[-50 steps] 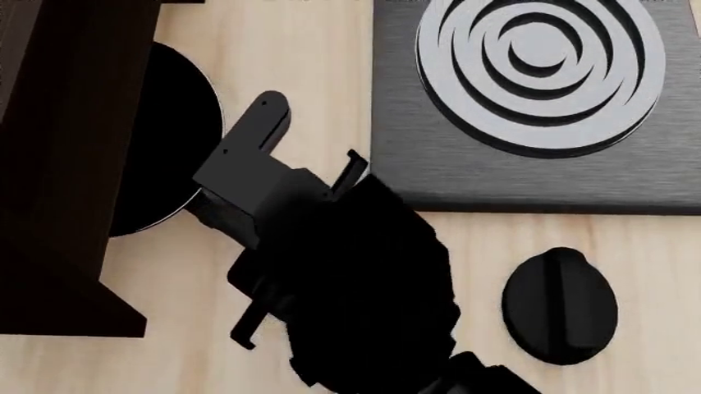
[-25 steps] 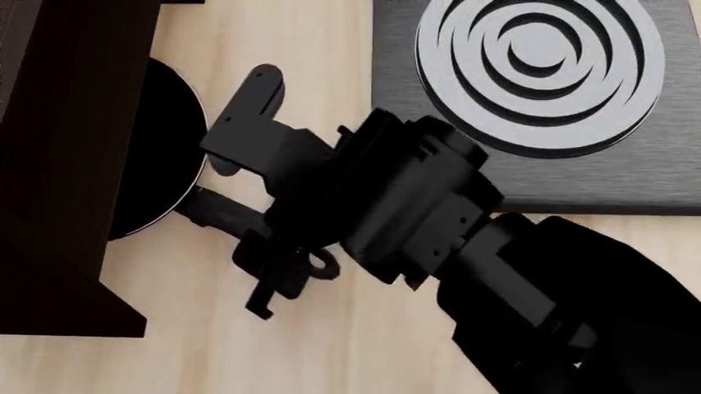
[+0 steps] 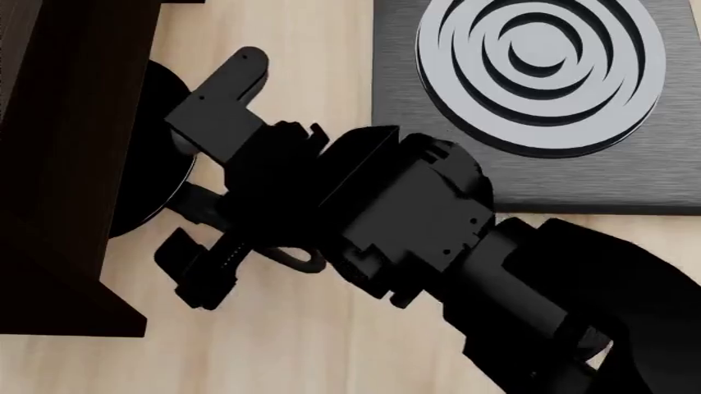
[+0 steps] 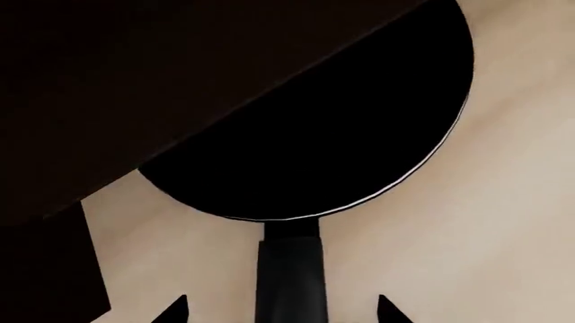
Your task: Put the frying pan under the cabinet shelf.
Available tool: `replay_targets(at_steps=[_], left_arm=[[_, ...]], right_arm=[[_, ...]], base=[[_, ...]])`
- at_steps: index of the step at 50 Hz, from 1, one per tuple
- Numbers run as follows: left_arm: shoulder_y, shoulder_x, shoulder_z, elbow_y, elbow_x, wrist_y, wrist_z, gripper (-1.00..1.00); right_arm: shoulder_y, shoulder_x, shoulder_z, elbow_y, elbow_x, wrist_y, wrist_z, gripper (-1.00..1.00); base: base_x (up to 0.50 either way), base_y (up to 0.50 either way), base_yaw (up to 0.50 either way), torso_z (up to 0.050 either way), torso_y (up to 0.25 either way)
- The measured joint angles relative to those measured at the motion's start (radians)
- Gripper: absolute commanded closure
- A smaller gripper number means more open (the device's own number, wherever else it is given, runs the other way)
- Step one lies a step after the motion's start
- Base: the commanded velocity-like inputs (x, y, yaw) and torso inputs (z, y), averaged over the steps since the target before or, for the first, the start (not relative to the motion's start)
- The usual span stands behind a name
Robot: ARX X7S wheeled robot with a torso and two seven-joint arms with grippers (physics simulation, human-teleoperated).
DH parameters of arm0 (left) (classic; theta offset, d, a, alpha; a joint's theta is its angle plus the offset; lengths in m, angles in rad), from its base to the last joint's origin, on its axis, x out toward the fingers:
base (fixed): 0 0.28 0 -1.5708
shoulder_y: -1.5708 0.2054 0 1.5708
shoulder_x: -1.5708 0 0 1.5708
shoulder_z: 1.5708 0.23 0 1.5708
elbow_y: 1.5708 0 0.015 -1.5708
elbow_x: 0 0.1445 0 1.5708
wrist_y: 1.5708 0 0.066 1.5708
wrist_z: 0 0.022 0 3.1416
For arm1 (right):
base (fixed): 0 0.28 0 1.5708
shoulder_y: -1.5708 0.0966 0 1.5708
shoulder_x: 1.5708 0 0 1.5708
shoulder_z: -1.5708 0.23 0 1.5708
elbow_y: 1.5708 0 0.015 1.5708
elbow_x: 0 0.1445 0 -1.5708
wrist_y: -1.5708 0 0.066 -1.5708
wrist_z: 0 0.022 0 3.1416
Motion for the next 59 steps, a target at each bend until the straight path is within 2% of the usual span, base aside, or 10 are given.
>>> replay_targets(at_steps=[27,41,59], left_arm=[[-0.030,0.000,-0.036,0.000,-0.061,0.000,0.000,-1.00],[-0.087,0.000,-0.129,0.000,-0.170,0.000,0.000,-1.00],[-0.120,0.000,-0.168,0.000,-0.233,0.000,0.000,-1.00]], right_arm=[[0.046,0.379,0.105,-0.670,0.205,0.091,0.522,-1.00],[0.043,0.603,0.157,-0.995,0.306,0.098,0.780,-1.00],[0.019,0.843,0.198,-1.284,0.407,0.073,0.996,-1.00]], base=[[0.00,0.00,0.00,0.000,0.000],[0.00,0.00,0.00,0.000,0.000],[0.00,0.00,0.00,0.000,0.000]])
